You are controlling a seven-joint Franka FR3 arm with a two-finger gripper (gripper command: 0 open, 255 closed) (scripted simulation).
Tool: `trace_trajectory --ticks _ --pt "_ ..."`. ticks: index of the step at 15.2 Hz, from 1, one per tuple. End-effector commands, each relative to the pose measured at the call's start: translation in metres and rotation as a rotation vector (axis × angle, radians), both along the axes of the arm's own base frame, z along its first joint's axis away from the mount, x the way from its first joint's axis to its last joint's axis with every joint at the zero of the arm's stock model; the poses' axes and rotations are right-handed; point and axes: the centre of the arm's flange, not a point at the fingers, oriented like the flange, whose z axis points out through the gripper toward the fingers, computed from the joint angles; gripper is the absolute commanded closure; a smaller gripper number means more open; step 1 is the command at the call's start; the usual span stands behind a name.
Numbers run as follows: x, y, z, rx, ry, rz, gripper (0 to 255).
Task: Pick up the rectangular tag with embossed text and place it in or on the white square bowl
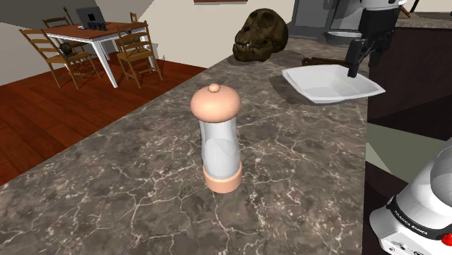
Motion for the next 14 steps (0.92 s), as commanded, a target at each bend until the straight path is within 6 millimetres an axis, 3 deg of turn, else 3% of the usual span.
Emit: trace_trajectory --ticks 1,6,11,14 --pt "0.0 0.0 0.0 0.0 0.0 0.0 0" --pt "0.015 -0.065 -0.004 0.039 -0.058 0.243 0" --pt "0.045 -0.124 -0.009 0.078 -0.117 0.486 0" --pt "0.051 -0.131 -0.02 0.083 -0.124 0.519 0"
